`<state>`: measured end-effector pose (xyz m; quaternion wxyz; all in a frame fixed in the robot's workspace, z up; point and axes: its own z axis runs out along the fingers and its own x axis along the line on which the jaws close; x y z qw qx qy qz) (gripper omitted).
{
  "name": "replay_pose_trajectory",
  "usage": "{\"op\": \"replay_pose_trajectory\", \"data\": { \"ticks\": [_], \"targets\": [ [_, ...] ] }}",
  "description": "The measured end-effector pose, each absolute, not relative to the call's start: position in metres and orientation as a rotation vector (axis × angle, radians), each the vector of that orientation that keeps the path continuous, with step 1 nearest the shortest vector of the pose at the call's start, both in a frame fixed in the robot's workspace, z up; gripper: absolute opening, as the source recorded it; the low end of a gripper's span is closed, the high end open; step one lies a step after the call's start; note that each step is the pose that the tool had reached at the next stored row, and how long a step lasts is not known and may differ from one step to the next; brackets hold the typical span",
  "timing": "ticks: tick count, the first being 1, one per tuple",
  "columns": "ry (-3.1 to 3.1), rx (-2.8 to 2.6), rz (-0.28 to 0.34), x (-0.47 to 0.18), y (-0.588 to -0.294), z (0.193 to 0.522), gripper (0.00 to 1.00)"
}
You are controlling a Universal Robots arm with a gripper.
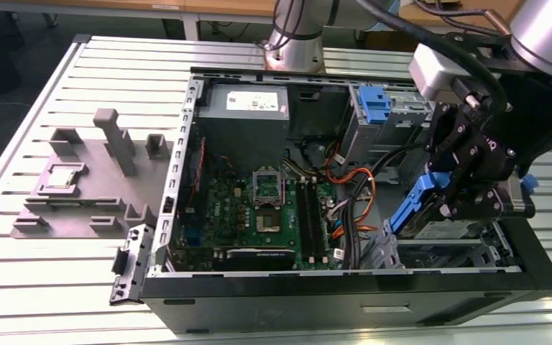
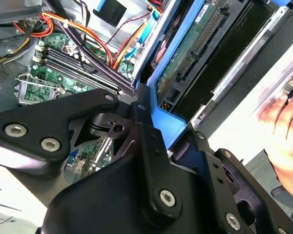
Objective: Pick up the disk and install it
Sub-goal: 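Insert the disk into the insertion slot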
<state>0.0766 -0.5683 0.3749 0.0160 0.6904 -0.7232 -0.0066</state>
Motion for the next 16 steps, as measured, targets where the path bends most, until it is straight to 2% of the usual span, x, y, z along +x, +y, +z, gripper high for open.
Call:
{"op": "replay_pose_trajectory", "data": {
  "ticks": [16],
  "targets": [
    [-2.249, 2.147, -0.021, 0.077, -0.569, 0.352, 0.37]
  ]
}}
